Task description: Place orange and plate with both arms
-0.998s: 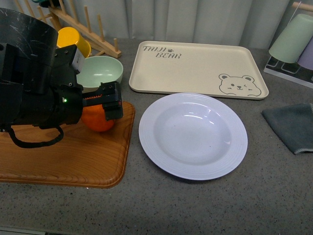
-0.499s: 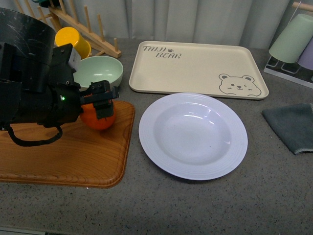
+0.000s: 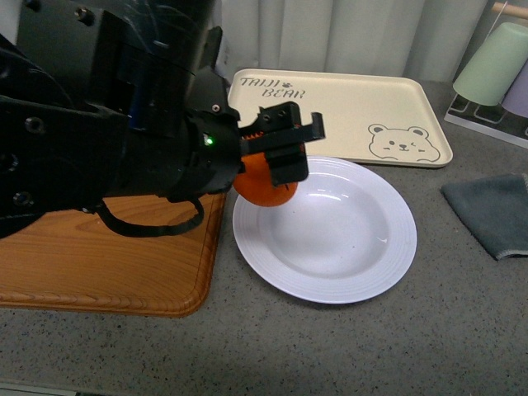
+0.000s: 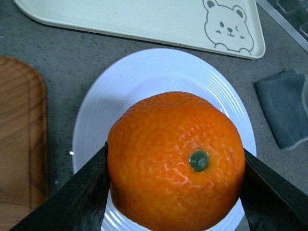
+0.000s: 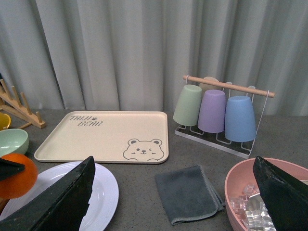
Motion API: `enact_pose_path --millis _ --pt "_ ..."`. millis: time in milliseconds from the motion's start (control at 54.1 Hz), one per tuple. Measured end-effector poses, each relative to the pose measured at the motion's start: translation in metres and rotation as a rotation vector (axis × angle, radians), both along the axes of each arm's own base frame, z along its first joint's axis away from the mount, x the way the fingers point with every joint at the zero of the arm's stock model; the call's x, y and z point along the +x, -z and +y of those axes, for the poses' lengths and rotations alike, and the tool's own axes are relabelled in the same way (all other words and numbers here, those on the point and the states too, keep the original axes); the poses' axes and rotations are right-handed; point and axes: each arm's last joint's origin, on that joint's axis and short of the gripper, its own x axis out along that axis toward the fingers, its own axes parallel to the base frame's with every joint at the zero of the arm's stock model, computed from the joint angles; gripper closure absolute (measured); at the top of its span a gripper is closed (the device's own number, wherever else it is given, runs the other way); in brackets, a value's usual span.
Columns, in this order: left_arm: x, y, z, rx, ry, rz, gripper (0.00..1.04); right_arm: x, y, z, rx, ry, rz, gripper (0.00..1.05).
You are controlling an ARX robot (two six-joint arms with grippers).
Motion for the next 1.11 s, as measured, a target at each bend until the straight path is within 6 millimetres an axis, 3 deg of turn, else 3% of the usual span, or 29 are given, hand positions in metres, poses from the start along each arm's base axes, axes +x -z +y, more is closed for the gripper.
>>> enact_pose_path --millis 166,536,869,1053,1109 --pt "-0.002 0.007 -0.023 0.012 0.05 0.055 0.38 0.0 0.0 0.0 0.0 -0.001 0.0 0.09" --pt "0.005 0.024 -0.053 0.049 0.099 0.146 0.38 0.0 0.0 0.0 0.0 0.0 0.0 0.09" --pt "0.017 0.038 -0.056 0.092 0.073 0.266 0.38 0.0 0.0 0.0 0.0 0.0 0.0 0.09" --pt "0.019 0.035 -0.057 0.07 0.068 0.242 0.06 0.0 0.0 0.0 0.0 -0.001 0.0 0.09" --pt "0.018 0.03 -0.054 0.053 0.061 0.208 0.07 0.0 0.0 0.0 0.0 -0.001 0.0 0.09"
